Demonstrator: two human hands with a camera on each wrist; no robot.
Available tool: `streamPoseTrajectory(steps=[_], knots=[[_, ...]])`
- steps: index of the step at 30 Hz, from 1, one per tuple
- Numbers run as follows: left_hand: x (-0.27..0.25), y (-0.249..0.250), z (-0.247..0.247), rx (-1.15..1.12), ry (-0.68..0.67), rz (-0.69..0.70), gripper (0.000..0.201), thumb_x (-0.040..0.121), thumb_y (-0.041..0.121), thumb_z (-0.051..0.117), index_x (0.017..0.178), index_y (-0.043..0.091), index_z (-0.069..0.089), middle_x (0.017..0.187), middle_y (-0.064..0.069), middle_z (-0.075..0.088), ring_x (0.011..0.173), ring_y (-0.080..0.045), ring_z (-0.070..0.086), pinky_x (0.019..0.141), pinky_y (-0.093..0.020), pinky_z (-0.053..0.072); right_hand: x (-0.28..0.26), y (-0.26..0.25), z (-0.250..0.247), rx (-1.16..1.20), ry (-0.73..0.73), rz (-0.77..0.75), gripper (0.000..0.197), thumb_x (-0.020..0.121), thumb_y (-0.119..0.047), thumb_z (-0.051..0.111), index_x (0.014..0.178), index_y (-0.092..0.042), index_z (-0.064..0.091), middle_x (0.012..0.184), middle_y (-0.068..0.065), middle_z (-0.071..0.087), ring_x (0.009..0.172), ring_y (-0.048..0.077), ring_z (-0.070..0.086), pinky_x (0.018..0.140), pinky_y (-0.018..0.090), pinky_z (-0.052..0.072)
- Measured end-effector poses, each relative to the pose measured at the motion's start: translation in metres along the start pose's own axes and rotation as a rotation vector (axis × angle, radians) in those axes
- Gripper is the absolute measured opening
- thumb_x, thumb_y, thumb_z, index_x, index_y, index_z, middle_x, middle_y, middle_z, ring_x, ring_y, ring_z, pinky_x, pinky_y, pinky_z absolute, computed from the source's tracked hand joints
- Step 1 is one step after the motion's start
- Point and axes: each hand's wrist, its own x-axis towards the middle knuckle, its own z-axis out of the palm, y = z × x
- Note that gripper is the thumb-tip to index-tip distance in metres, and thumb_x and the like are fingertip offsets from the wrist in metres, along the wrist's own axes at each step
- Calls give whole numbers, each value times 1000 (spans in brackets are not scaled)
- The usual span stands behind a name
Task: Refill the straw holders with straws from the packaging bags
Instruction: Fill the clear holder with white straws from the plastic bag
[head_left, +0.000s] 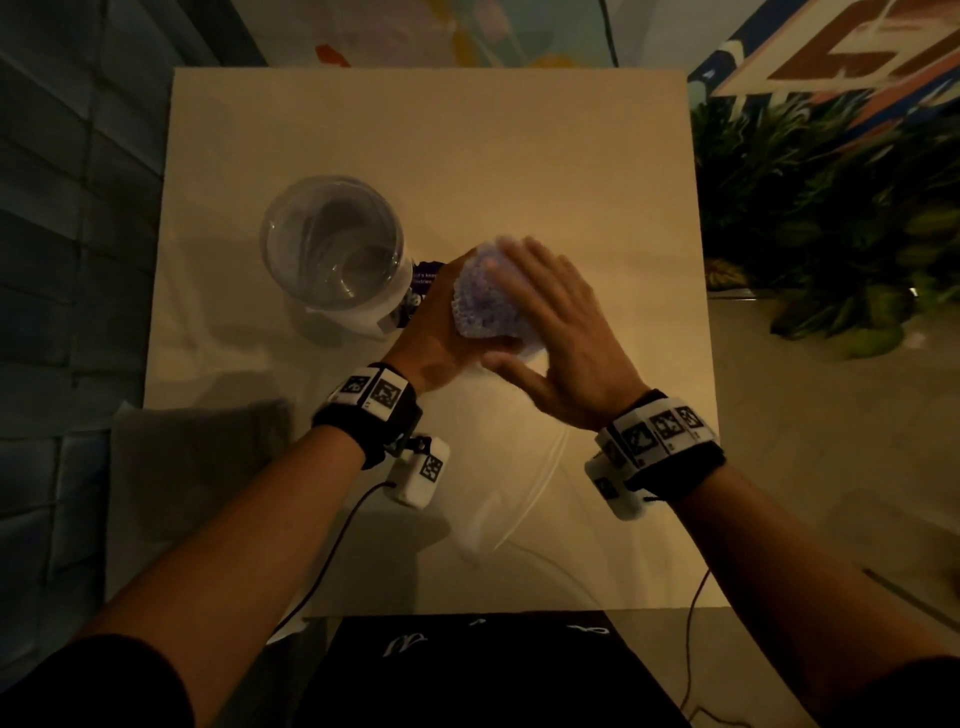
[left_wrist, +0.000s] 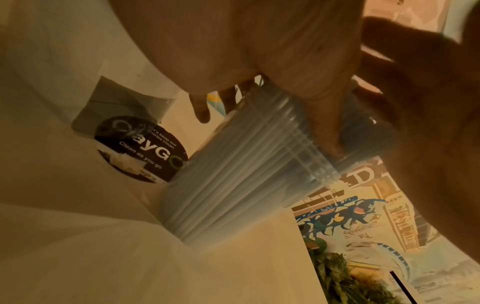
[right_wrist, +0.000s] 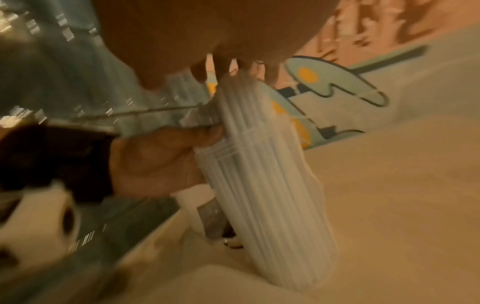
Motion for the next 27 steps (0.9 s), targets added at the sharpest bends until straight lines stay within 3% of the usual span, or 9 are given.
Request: streamPoseTrajectory(steps=[3,7,11,14,17,20,24,26,27], knots=[[4,-4,-3,-11,-23,38,88,66,10,89,136,23,37,130,20,45,115,25,42,90,2,35,-13,19,-7,158,121,188,106,79,-63,70,155,-9,20,164,7,16,152,21,12,121,50,22],[8,-15,-6,54,-9,12,100,60,20,93,139,27,34,133,19,43,113,29,38,92,4,32,-22,40,-2,243,-8,377,117,67,-78,66,157,-24,16,165,-2,11,152,17,11,119,54,26],[16,-11,-7,80,-43,35,94,61,16,92,136,23,36,130,16,45,110,31,39,91,4,32,-6,39,14,404,-37,391,104,69,-55,82,153,-27,26,160,-6,20,149,19,19,118,52,28],[17,-10,-9,55,-34,46,93,64,24,91,140,8,40,135,9,48,120,21,42,101,-5,33,4,37,19,520,10,422,94,71,-46,83,148,-24,35,157,5,29,146,24,27,117,52,30],[7,-4,-10,37,-14,70,89,66,41,85,140,20,40,137,12,50,128,4,47,107,-17,37,6,34,17,581,83,381,80,73,-49,79,139,-30,39,153,6,35,141,22,37,113,48,37],[2,-7,-13,-14,-34,81,88,69,25,88,143,18,41,138,8,52,129,-2,50,105,-20,41,3,36,15,598,103,375,84,71,-43,85,139,-29,37,152,1,36,140,15,37,114,37,37],[4,-11,-16,2,-80,31,106,64,29,91,149,25,28,143,12,44,129,8,43,106,-16,39,3,45,19,607,7,434,113,60,-50,90,151,-31,26,154,-6,32,143,11,32,115,31,32],[6,-12,-14,55,-83,33,102,65,27,91,147,22,31,138,15,44,121,21,40,100,-3,34,8,46,22,619,-33,405,109,57,-53,91,147,-30,34,150,-2,39,140,15,37,115,38,35],[8,-11,-12,72,-87,38,100,65,26,90,147,20,32,138,13,45,119,21,40,99,-2,33,11,46,24,593,-54,380,105,57,-56,90,144,-29,39,149,1,41,139,19,39,115,44,35]])
